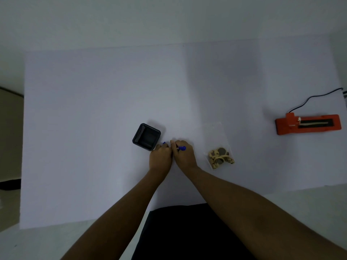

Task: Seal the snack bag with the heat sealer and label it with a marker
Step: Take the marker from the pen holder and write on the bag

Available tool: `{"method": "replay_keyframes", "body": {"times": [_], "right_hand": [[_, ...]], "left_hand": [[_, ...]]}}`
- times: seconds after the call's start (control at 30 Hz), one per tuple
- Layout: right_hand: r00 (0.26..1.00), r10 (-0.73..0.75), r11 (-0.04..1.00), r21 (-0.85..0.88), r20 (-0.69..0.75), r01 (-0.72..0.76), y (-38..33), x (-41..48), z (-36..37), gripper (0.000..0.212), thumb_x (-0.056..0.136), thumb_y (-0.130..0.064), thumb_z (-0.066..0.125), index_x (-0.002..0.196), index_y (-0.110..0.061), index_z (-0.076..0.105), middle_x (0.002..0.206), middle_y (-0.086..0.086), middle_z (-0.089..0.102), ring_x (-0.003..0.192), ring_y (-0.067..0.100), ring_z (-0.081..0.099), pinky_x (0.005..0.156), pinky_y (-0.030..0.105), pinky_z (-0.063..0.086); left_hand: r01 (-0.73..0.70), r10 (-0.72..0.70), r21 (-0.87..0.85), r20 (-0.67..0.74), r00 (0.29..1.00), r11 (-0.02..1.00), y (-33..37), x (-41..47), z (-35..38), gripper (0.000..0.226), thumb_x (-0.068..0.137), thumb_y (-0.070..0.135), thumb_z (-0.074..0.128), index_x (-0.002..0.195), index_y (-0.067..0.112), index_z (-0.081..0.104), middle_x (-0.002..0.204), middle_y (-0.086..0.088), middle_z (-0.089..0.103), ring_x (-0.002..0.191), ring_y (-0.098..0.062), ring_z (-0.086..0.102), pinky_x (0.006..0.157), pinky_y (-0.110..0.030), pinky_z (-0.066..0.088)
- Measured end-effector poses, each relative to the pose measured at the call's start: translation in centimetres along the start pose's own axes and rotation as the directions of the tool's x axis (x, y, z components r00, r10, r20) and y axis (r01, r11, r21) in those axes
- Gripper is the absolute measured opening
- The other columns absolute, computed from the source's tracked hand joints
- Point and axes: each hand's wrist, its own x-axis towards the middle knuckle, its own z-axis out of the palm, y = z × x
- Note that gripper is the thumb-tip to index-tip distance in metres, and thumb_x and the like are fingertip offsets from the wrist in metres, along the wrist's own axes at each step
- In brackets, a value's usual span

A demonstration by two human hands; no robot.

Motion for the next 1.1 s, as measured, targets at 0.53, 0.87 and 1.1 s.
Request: {"method": "replay_keyframes", "body": {"times": [0.53, 0.87, 1.1], "right_hand": [[0.999, -0.003, 0.998, -0.062, -0.044, 0.000, -0.2, -0.2, -0.9, 0.034, 0.101, -0.021, 0.050, 0.070, -0.008, 0.052, 0.071, 0.007, 0.053, 0.062, 0.016, 0.049, 0.062, 0.021, 0.038], [0.999, -0.006, 0.999, -0.044, -0.039, 0.004, -0.8, -0.8, -0.6, 0.029, 0.102, -0.018, 0.050, 0.073, -0.016, 0.050, 0.074, 0.001, 0.050, 0.063, 0.009, 0.046, 0.063, 0.010, 0.036], [0.999, 0.017, 0.998, -0.052, -0.044, -0.019, -0.7, -0.9, -0.7, 0.031, 0.101, -0.019, 0.050, 0.072, -0.011, 0.052, 0.074, 0.003, 0.051, 0.066, 0.017, 0.050, 0.063, 0.021, 0.037]], "left_hand": [[0.001, -0.001, 0.007, 0.030, 1.000, 1.000, 1.0, 0.2, -0.4, 0.010, 0.087, 0.006, 0.062, 0.079, 0.009, 0.068, 0.080, -0.007, 0.068, 0.066, -0.020, 0.064, 0.056, -0.031, 0.056], [0.021, -0.021, 0.032, 0.009, 1.000, 0.999, 0.3, 0.4, 0.2, 0.013, 0.089, 0.010, 0.061, 0.078, 0.012, 0.067, 0.076, -0.003, 0.066, 0.063, -0.016, 0.062, 0.054, -0.025, 0.051], [0.022, -0.022, 0.034, 0.007, 1.000, 0.999, 0.3, 0.3, 0.3, 0.016, 0.088, 0.009, 0.060, 0.075, 0.013, 0.068, 0.076, -0.003, 0.066, 0.063, -0.016, 0.061, 0.054, -0.026, 0.050]]}}
